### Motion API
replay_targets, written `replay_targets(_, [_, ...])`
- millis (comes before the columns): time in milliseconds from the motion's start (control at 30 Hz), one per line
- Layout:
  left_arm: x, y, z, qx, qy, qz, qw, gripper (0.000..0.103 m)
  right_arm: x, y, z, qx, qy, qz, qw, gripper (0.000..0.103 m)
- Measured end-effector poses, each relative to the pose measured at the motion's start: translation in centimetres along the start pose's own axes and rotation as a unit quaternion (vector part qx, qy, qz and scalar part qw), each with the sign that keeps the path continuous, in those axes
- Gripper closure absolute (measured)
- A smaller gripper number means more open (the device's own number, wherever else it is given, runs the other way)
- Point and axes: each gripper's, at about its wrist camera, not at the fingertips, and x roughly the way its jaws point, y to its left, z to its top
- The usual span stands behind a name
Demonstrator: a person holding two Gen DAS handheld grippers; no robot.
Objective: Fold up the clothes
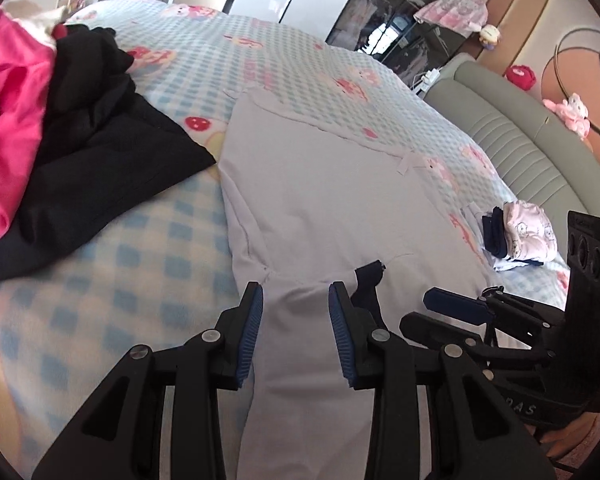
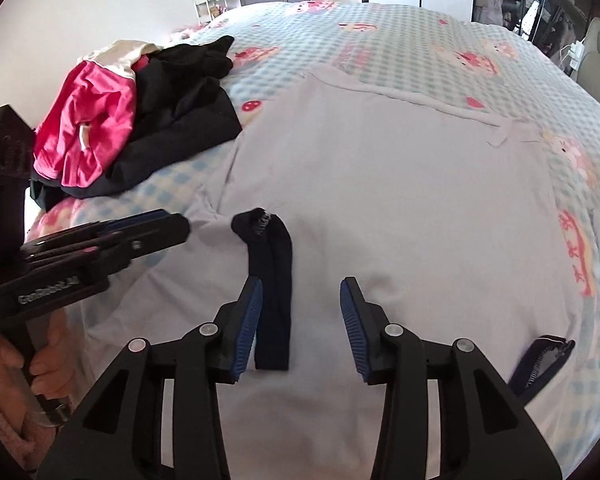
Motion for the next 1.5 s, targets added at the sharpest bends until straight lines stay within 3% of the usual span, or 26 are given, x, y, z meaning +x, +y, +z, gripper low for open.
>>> replay_targets(67, [1.1, 0.2, 0.0, -0.001, 0.018, 0.019, 0.9997, 0.068, 1.0, 0.3, 0.5, 0.005, 0.002, 0.006, 1.000, 0.061])
replay_targets(233, [-1.2, 1.5, -1.5, -0.030, 0.002, 0.021, 0.9993, 0.066, 2.4, 0.3, 1.7, 0.042, -0.005, 0.047, 0.998, 0.060])
replay_targets(333, [-2.2, 2.6, -2.3, -0.045, 0.004, 0.031, 0.9985, 0.066, 4.5, 0.2, 1.9, 0.050, 0.024, 0.028, 0.998, 0.061])
replay_targets(400, [-2.5, 3.2, -2.8, -0.051, 0.010, 0.045, 0.9976, 0.066, 5.1, -0.7, 1.8, 0.077, 0.031, 0.023, 0.996, 0.066])
replay_targets(533, [-4.5, 3.6, -3.5, -0.081, -0.005, 0.029, 0.9963, 0.066, 3.0, -1.1, 1.9, 0.093, 0.000, -0.009, 0.996, 0.064])
replay_targets(600, [-5.3, 3.2, -3.9, -0.079, -0.004, 0.021, 0.9967, 0.066, 1.5, -1.2, 1.7, 0.090, -0.008, 0.003, 0.996, 0.063])
replay_targets(700, [-5.9, 1.7, -5.2, -0.057, 0.006, 0.013, 0.9983, 0.066, -0.8, -0.7, 0.1, 0.084, -0.003, 0.029, 0.996, 0.060])
replay_targets(767, [-6.4, 0.7, -6.2, -0.051, -0.001, -0.010, 0.9986, 0.066, -1.8, -0.1, -1.8, 0.072, 0.005, 0.031, 0.997, 0.060])
replay_targets(833, [-6.5, -0.6, -6.9, -0.033, -0.012, -0.007, 0.9994, 0.066, -2.3, 0.3, -3.7, 0.063, 0.016, 0.027, 0.998, 0.059])
replay_targets(900, [-6.5, -2.4, -6.7, 0.000, -0.025, 0.010, 0.9996, 0.066, -2.8, -0.2, -5.2, 0.077, 0.026, 0.019, 0.997, 0.059])
replay_targets(1000, [-6.4, -4.3, -6.1, 0.017, -0.034, -0.005, 0.9993, 0.066, -5.3, -1.6, -6.9, 0.112, 0.005, 0.021, 0.993, 0.059])
replay_targets(1100, [-4.6, -5.7, -6.4, 0.036, -0.009, -0.004, 0.9993, 0.068, -7.4, -3.4, -9.0, 0.136, -0.004, -0.001, 0.991, 0.059])
replay_targets(1233, [-2.2, -5.7, -8.8, 0.018, 0.057, 0.001, 0.9982, 0.070, -9.0, -6.0, -12.4, 0.174, 0.007, -0.027, 0.984, 0.059])
replay_targets(1333, [-4.1, -6.2, -10.4, 0.016, 0.054, -0.021, 0.9982, 0.070, -9.8, -7.0, -14.7, 0.193, 0.009, -0.010, 0.981, 0.059])
replay_targets(1433, [-6.3, -5.1, -11.7, -0.039, 0.042, -0.062, 0.9964, 0.070, -11.1, -8.3, -15.7, 0.224, -0.012, -0.012, 0.974, 0.056])
replay_targets(1500, [-7.6, -4.0, -12.5, -0.067, 0.029, -0.060, 0.9956, 0.070, -12.0, -9.5, -16.1, 0.250, -0.030, -0.022, 0.967, 0.052])
